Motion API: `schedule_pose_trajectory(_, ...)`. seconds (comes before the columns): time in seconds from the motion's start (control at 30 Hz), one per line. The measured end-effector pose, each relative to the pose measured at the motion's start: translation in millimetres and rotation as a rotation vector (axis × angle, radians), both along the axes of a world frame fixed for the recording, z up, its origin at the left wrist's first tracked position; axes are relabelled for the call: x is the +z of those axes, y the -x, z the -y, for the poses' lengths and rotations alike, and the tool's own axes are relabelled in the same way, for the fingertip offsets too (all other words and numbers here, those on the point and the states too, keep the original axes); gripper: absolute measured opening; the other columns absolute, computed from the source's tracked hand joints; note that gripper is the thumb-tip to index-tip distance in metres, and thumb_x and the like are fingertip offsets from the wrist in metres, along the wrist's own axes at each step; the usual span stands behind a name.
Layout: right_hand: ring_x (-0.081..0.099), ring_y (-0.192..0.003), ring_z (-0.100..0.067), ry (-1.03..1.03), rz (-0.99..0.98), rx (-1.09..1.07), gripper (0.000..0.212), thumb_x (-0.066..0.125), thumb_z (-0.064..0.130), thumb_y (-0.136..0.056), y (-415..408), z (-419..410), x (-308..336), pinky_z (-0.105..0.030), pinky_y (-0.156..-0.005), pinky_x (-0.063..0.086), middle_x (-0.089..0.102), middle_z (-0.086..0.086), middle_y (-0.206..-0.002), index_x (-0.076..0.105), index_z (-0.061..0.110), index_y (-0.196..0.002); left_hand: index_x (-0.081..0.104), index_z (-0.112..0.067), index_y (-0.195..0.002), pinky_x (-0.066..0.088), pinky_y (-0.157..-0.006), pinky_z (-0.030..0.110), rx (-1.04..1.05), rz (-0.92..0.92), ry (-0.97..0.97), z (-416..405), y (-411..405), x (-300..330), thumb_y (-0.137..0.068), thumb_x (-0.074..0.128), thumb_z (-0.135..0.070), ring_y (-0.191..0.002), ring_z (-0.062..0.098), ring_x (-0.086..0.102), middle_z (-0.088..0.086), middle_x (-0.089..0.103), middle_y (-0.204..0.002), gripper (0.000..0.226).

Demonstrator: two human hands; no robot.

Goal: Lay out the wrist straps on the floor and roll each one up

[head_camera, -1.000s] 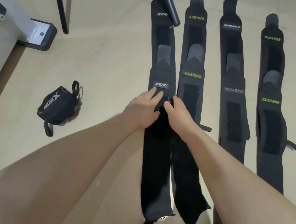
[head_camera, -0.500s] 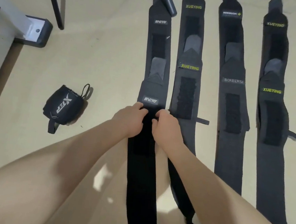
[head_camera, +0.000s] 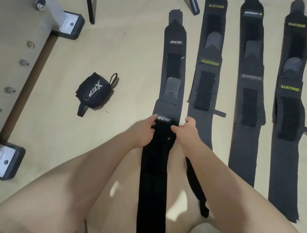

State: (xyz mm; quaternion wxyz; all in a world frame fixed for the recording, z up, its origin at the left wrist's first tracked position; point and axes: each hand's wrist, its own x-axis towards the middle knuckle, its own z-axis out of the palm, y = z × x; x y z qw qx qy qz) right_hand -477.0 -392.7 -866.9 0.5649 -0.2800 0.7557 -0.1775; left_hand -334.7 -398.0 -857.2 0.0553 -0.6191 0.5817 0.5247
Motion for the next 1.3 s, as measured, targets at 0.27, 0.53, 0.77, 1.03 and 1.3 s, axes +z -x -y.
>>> schedule_pose_trajectory(0.27, 0.055, -0.065, -0.013, 0.098, 0.200, 0.212, 0.055, 0.051, 0.005, -0.094, 7.6, 3.6, 21.0, -0.029, -0.069, 0.053, 0.060, -0.005, -0.080, 0.034, 0.026, -0.142, 0.040, -0.021, -0.133, 0.035, -0.106, 0.046, 0.403, -0.261, -0.121, 19.8, 25.9, 11.1, -0.090, 0.033, -0.053, -0.125, 0.029, 0.048, 0.012, 0.048, -0.138, 0.054)
schedule_pose_trajectory(0.53, 0.061, -0.063, -0.015, 0.107, 0.154, 0.427, 0.072, 0.048, 0.007, -0.094, 7.2, 9.6, 34.0, -0.028, -0.069, 0.057, 0.062, -0.006, -0.078, 0.011, 0.032, -0.151, 0.058, -0.008, -0.114, 0.051, -0.071, 0.033, 0.672, -0.652, -0.429, 14.9, 25.3, -2.7, -0.101, 0.032, -0.044, -0.071, 0.017, 0.065, 0.004, 0.069, -0.077, 0.046)
schedule_pose_trajectory(0.77, 0.056, -0.063, -0.009, -0.037, 0.075, 0.599, 0.065, 0.048, 0.015, -0.097, 7.5, -7.8, 5.1, -0.017, -0.054, 0.049, 0.057, 0.003, -0.079, 0.015, 0.029, -0.151, 0.048, -0.010, -0.097, 0.041, -0.071, 0.032, 0.224, 0.366, 0.231, 16.1, -2.2, -26.5, -0.089, 0.061, -0.030, -0.087, 0.025, 0.055, 0.009, 0.058, -0.098, 0.025)
schedule_pose_trajectory(1.03, 0.056, -0.066, -0.014, 0.110, -0.140, 0.835, 0.068, 0.046, 0.024, -0.098, -1.4, 15.6, -8.8, -0.031, -0.067, 0.053, 0.056, 0.002, -0.079, 0.004, 0.034, -0.151, 0.024, -0.016, -0.148, 0.021, -0.112, 0.037, -0.442, 0.440, 0.631, 41.5, -1.6, -33.4, -0.094, 0.044, -0.044, -0.141, 0.029, 0.018, 0.015, 0.013, -0.155, 0.064)
schedule_pose_trajectory(1.3, 0.056, -0.075, -0.015, 0.245, -0.192, 0.686, 0.067, 0.041, 0.016, -0.098, -17.2, 59.1, -26.2, -0.030, -0.065, 0.048, 0.054, -0.003, -0.094, 0.004, 0.029, -0.151, -0.009, -0.021, -0.150, 0.007, -0.118, 0.037, -0.612, 0.544, 0.480, 117.2, -5.2, -44.9, -0.080, 0.046, -0.072, -0.146, 0.024, -0.004, 0.008, -0.015, -0.158, 0.103)
